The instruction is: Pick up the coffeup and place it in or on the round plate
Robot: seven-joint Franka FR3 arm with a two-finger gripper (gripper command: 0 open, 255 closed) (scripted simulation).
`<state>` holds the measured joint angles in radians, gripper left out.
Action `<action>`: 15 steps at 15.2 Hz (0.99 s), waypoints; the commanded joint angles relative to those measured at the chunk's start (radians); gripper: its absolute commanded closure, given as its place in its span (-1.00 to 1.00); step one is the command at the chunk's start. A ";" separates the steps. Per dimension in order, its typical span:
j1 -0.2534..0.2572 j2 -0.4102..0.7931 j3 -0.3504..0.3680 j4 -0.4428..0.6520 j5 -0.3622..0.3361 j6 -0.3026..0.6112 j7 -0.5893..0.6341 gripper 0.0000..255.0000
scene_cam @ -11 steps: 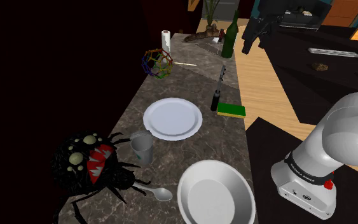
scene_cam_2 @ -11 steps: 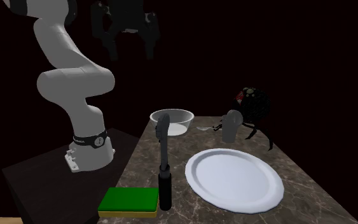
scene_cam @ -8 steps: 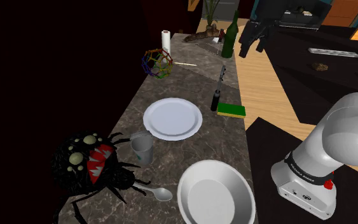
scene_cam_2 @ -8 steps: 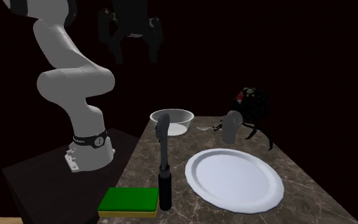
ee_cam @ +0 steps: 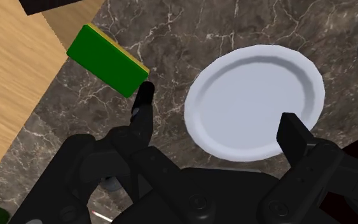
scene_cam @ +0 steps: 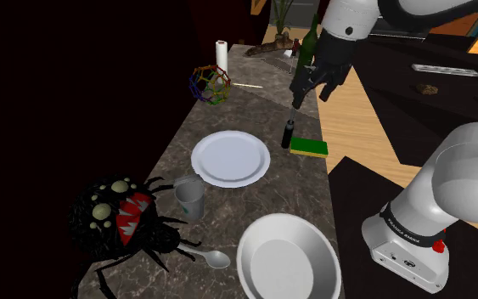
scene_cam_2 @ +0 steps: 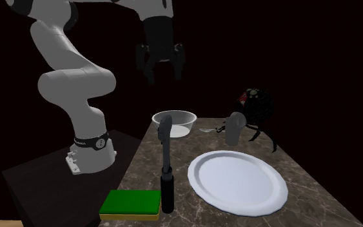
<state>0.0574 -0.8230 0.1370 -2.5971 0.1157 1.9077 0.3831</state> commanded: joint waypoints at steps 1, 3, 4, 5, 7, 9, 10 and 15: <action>0.012 0.009 0.046 -0.025 0.030 0.052 0.062 -1.00; 0.025 0.030 0.098 -0.044 0.061 0.108 0.125 -1.00; 0.030 0.044 0.125 -0.051 0.075 0.138 0.157 -1.00; 0.035 0.060 0.152 -0.056 0.088 0.168 0.189 -1.00; 0.042 0.100 0.208 -0.060 0.111 0.229 0.254 -1.00; 0.043 0.147 0.267 -0.057 0.129 0.291 0.320 -1.00; 0.041 0.174 0.296 -0.052 0.135 0.322 0.355 -1.00; -0.002 0.331 0.458 -0.002 0.121 0.473 0.542 -1.00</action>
<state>0.0646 -0.5228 0.5593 -2.6095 0.2415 2.3508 0.8791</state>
